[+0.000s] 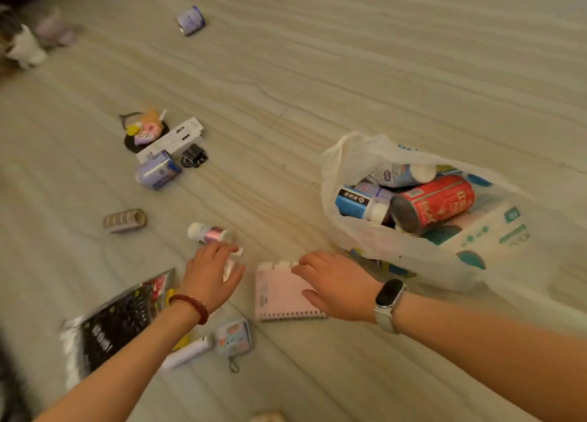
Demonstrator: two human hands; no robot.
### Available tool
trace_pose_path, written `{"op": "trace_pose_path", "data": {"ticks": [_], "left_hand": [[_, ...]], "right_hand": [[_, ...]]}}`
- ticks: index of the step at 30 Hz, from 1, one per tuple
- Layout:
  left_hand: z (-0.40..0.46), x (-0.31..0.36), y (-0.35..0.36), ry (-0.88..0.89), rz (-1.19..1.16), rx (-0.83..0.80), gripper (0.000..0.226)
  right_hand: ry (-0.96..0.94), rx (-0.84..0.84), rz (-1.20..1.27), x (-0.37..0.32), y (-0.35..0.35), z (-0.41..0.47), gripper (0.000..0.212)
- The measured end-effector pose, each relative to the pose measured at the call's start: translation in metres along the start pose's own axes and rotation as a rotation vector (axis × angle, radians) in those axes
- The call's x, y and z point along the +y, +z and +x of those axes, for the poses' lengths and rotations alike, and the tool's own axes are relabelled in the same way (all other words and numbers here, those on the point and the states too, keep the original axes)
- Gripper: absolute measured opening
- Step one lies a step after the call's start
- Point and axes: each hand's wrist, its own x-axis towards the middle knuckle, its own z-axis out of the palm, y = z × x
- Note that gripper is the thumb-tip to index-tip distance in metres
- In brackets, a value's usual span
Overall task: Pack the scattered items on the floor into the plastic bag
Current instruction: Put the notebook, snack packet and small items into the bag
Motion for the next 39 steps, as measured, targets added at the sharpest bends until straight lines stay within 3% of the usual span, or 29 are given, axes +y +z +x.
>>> {"op": "trace_pose_path", "data": {"ticks": [3,7,11,16,19,22,25,29,35,37,39], "left_hand": [[-0.019,-0.024,0.017,-0.106,-0.054,-0.03,0.059],[-0.042,-0.036,0.035,0.032,0.059,-0.189,0.08],[-0.055,-0.044,0.052,0.005,0.133,-0.379,0.077],[-0.05,-0.042,0.06,-0.018,0.092,-0.468,0.06],[-0.045,-0.04,0.052,-0.099,-0.196,-0.382,0.044],[-0.038,-0.039,0.036,-0.142,-0.406,-0.139,0.032],[-0.032,-0.025,0.014,-0.116,-0.491,0.075,0.027],[-0.029,0.008,-0.017,-0.085,-0.569,0.355,0.018],[-0.008,0.082,-0.049,-0.033,-0.907,0.518,0.026],[0.003,0.108,-0.053,0.032,-0.972,0.493,0.026],[0.014,0.129,-0.053,0.069,-0.988,0.466,0.025]], "right_hand": [[0.213,-0.135,0.035,-0.005,0.022,0.019,0.074],[0.362,-0.202,0.041,-0.008,0.039,0.036,0.094],[0.491,-0.219,0.073,-0.013,0.042,0.038,0.085],[0.58,-0.22,0.149,-0.015,0.043,0.03,0.068],[0.567,-0.164,0.2,-0.017,0.036,0.026,0.058],[0.443,-0.057,0.068,-0.02,0.026,0.015,0.041],[0.314,0.007,-0.047,-0.024,0.013,0.003,0.028],[0.235,0.02,0.065,-0.027,-0.019,-0.015,0.027],[0.337,0.435,0.379,-0.003,-0.089,-0.063,0.034],[0.515,0.571,0.533,0.018,-0.109,-0.073,0.035],[0.721,0.585,0.657,0.043,-0.122,-0.08,0.035]]}}
